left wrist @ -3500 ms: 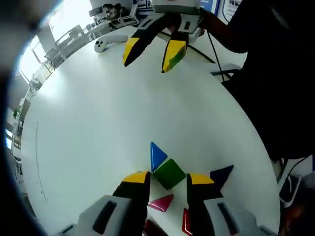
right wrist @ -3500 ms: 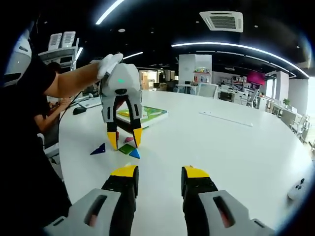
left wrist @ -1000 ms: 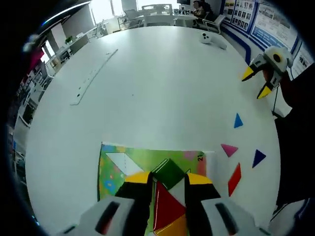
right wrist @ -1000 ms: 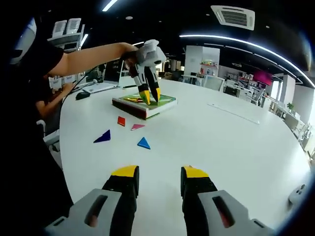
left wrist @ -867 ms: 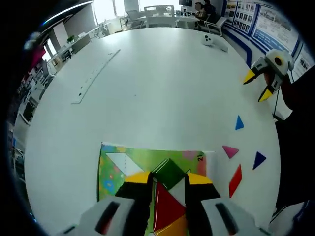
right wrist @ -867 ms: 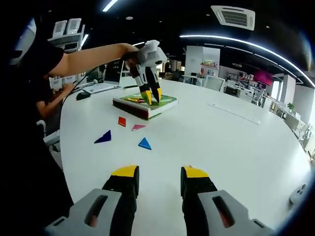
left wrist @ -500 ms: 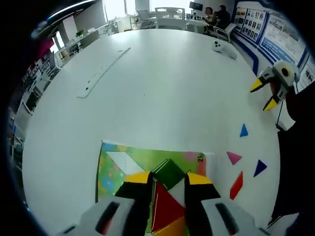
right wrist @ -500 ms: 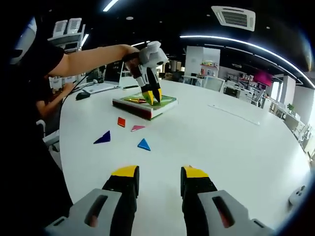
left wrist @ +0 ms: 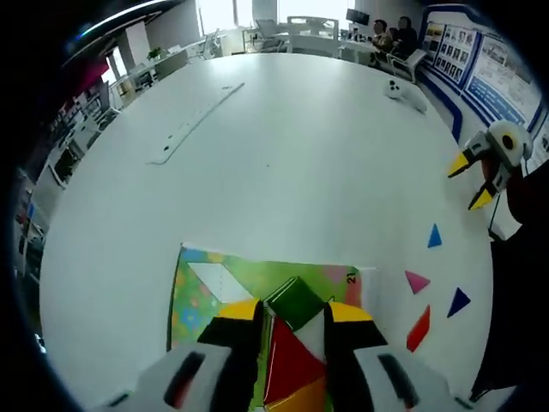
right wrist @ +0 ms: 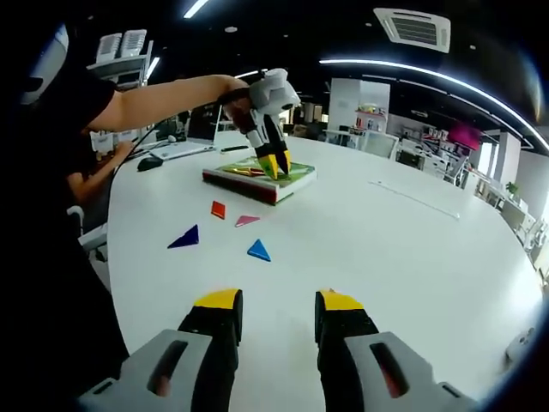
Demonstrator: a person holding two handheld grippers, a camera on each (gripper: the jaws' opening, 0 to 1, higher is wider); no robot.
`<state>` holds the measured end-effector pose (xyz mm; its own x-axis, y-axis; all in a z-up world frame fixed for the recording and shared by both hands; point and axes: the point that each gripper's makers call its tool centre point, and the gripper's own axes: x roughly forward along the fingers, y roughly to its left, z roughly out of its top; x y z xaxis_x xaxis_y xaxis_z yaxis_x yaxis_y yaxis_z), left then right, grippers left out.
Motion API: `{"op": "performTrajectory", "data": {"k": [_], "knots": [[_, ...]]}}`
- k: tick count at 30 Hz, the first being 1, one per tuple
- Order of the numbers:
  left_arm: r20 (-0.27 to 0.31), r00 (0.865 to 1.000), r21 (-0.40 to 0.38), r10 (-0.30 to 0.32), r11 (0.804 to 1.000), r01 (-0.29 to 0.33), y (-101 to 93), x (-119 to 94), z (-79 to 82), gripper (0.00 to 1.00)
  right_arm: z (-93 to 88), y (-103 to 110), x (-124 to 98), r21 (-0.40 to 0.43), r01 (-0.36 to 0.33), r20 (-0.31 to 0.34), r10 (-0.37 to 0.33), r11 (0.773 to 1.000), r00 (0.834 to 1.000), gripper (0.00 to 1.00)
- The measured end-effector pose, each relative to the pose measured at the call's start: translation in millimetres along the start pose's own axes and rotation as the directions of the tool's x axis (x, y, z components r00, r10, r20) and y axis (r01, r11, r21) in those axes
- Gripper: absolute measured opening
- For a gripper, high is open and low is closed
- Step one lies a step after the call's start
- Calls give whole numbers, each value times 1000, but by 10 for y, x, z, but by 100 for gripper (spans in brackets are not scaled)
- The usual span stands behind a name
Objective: Pick up the tangram pieces one by one and place each piece onto its matching region on the pattern sheet, fitting the shapes together until the outline on the sheet is completely filled by the tangram pieces
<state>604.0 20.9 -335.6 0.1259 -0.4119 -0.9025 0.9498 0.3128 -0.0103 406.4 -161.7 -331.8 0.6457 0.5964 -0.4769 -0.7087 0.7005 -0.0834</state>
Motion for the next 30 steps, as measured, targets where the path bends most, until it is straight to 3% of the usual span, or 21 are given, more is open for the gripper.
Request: {"op": "performTrajectory", "data": {"k": [2, 3, 4, 5, 6, 7, 8, 9, 11, 12, 13, 15, 16, 17, 18, 19, 22, 25, 27, 28, 30], "knots": [[125, 992, -35, 12, 999, -8, 39, -140, 209, 36, 20, -8, -8, -2, 3, 5, -3, 1000, 1000, 35], [210, 977, -44, 27, 999, -18, 71, -266, 355, 36, 44, -23, -19, -6, 12, 17, -12, 1000, 1000, 35], [301, 953, -49, 44, 998, -30, 96, -411, 496, 36, 66, -40, -27, 0, 20, 31, -20, 1000, 999, 35], [391, 918, -56, 65, 997, -47, 112, -589, 628, 36, 86, -58, -31, 10, 29, 45, -30, 1000, 999, 35], [487, 866, -82, 114, 993, -85, 151, -785, 761, 36, 143, -109, -39, 37, 55, 81, -58, 998, 995, 35], [577, 798, -108, 175, 985, -137, 187, -1007, 876, 36, 216, -163, -62, 66, 77, 127, -84, 995, 988, 35], [670, 712, -123, 212, 977, -176, 130, -1243, 931, 36, 283, -194, -88, 102, 80, 170, -97, 992, 981, 35], [707, 668, -147, 234, 972, -184, 47, -1380, 916, 36, 343, -218, -114, 142, 74, 208, -103, 987, 973, 35], [731, 626, -186, 272, 962, -201, -127, -1487, 801, 34, 439, -274, -159, 202, 64, 270, -119, 977, 955, 35], [732, 614, -192, 297, 953, -233, -240, -1499, 700, 34, 468, -303, -171, 219, 66, 289, -130, 973, 948, 35], [721, 613, -192, 322, 943, -270, -360, -1472, 582, 34, 470, -323, -174, 223, 70, 291, -135, 972, 947, 35], [677, 645, -192, 353, 932, -308, -628, -1312, 309, 34, 486, -340, -159, 225, 77, 297, -144, 971, 944, 35], [678, 657, -198, 331, 942, -271, -801, -1235, 202, 34, 497, -349, -141, 226, 78, 299, -145, 971, 943, 35], [713, 646, -232, 272, 961, -149, -1028, -1178, 157, 34, 512, -354, -132, 226, 74, 295, -140, 971, 945, 34], [746, 624, -259, 234, 965, -52, -1211, -1159, 110, 34, 536, -360, -135, 225, 72, 288, -136, 972, 948, 34], [759, 609, -279, 230, 960, -14, -1354, -1137, 8, 34, 574, -379, -162, 213, 80, 291, -141, 974, 946, 34], [713, 616, -364, 336, 927, -84, -1466, -1024, -300, 34, 695, -454, -225, 187, 104, 316, -161, 977, 935, 34], [670, 611, -442, 423, 888, -130, -1494, -912, -536, 34, 752, -499, -230, 186, 110, 342, -169, 976, 924, 34], [599, 619, -517, 508, 836, -186, -1480, -770, -776, 34, 768, -515, -231, 192, 117, 359, -181, 974, 915, 34], [577, 624, -525, 526, 825, -210, -1496, -713, -857, 34, 768, -520, -228, 196, 120, 376, -187, 973, 907, 34], [557, 647, -521, 521, 826, -216, -1567, -603, -936, 34, 704, -529, -170, 221, 110, 368, -187, 969, 911, 34]]}}
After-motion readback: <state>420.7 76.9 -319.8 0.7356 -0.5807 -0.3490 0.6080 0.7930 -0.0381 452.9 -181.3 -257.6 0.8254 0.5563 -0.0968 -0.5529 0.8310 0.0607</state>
